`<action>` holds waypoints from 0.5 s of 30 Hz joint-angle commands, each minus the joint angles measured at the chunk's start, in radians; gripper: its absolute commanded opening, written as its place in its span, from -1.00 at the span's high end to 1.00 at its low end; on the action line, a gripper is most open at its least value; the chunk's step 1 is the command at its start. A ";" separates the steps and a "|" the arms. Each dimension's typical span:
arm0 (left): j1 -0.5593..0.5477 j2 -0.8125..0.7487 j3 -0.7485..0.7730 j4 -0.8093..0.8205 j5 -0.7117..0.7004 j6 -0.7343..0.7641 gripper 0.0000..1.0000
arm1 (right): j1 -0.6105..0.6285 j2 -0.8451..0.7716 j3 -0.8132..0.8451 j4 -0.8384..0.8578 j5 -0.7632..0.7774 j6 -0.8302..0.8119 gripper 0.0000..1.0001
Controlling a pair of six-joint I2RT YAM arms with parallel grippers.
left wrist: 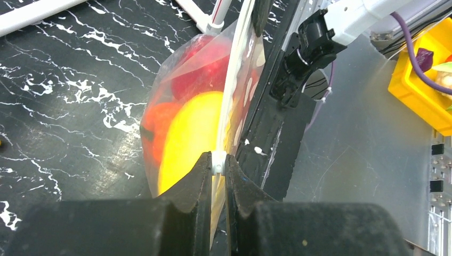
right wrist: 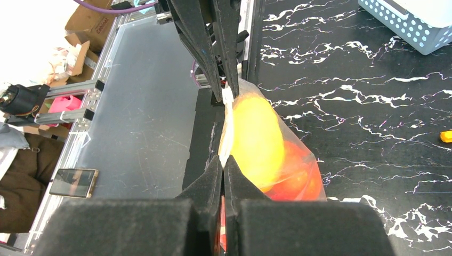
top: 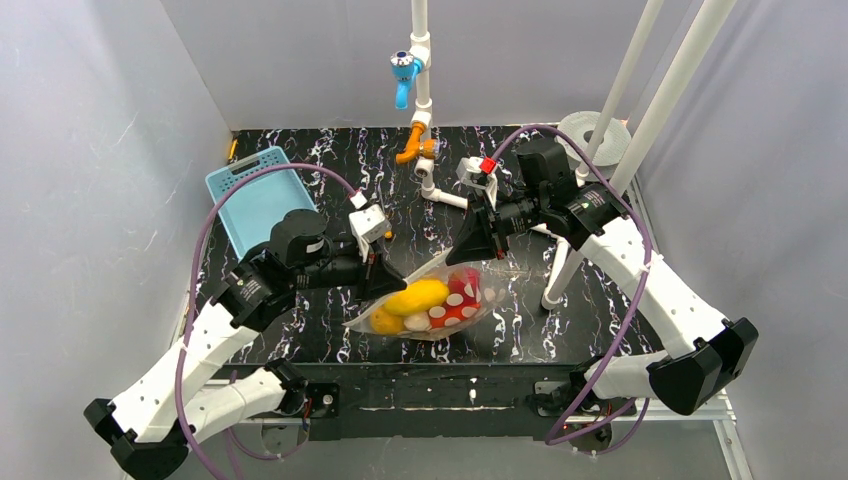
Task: Open the zip-top bag and remove the fake food
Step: Unzip the zipper food storage bag at the center of the board.
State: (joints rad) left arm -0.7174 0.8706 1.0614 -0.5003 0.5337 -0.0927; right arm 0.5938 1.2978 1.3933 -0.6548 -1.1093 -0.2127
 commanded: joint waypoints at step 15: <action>0.001 -0.095 -0.043 -0.190 -0.131 0.186 1.00 | -0.015 0.007 0.044 0.012 -0.015 0.008 0.97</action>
State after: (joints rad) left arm -0.7174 0.8068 1.0366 -0.6094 0.4473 0.0414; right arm 0.5938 1.3082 1.3933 -0.6548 -1.1025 -0.2123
